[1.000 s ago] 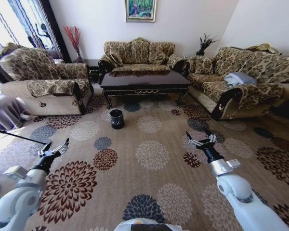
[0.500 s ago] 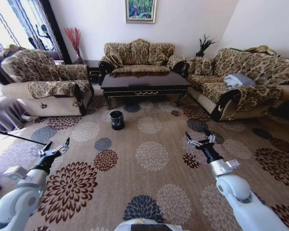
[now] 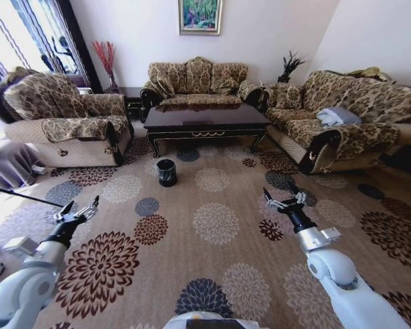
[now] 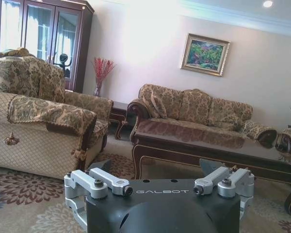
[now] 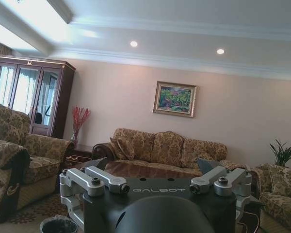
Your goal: Move to the front of the table and pick up the trash from the floor, then place it into the trash bin.
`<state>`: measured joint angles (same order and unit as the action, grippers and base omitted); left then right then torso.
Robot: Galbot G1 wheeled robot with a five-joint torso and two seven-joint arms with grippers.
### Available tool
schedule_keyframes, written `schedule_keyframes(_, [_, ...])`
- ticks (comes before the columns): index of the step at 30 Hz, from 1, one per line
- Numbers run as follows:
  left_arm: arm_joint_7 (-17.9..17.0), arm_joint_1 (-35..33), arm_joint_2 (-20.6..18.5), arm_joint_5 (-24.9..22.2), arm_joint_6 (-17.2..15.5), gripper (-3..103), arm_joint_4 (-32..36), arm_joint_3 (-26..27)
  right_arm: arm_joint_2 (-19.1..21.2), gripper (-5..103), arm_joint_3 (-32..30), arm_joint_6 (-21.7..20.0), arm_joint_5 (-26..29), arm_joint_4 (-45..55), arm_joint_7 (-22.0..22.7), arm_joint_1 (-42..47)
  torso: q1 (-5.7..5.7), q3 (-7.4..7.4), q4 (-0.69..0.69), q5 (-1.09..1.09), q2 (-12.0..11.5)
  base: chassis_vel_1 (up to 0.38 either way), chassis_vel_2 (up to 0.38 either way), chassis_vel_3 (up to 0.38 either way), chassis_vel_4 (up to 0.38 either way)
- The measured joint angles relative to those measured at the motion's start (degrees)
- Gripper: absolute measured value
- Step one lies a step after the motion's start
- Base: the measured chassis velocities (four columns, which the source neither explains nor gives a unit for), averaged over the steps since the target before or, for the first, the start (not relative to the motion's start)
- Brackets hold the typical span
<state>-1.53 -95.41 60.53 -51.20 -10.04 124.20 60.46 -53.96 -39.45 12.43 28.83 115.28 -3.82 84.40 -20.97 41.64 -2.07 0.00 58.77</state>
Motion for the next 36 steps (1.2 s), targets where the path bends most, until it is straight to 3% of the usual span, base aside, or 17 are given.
schedule_keyframes(21, [0.04, 0.2, -0.11, 0.37, -0.19, 100, -0.12, -0.67, 0.02, 100, 0.19, 0.01, 0.17, -0.3, -0.02, -0.23, -2.56, 3.28, 0.0, 0.0, 5.84, 0.0, 0.0, 0.0, 0.0])
schedule_keyframes(25, [-1.55, 0.48, -0.18, 0.5, -0.18, 100, -0.11, -1.29, 0.0, 100, 0.27, 0.01, 0.17, -0.36, -0.02, -0.3, -3.15, 4.05, 0.0, 0.0, 7.19, 0.0, 0.0, 0.0, 0.0])
schedule_keyframes(36, [-2.89, 0.78, -0.16, 1.04, -0.36, 100, 0.31, -2.16, -0.09, 100, 0.28, -0.02, 0.16, -0.46, -0.02, -0.27, -3.43, 4.47, 0.0, 0.0, 7.88, 0.0, 0.0, 0.0, 0.0])
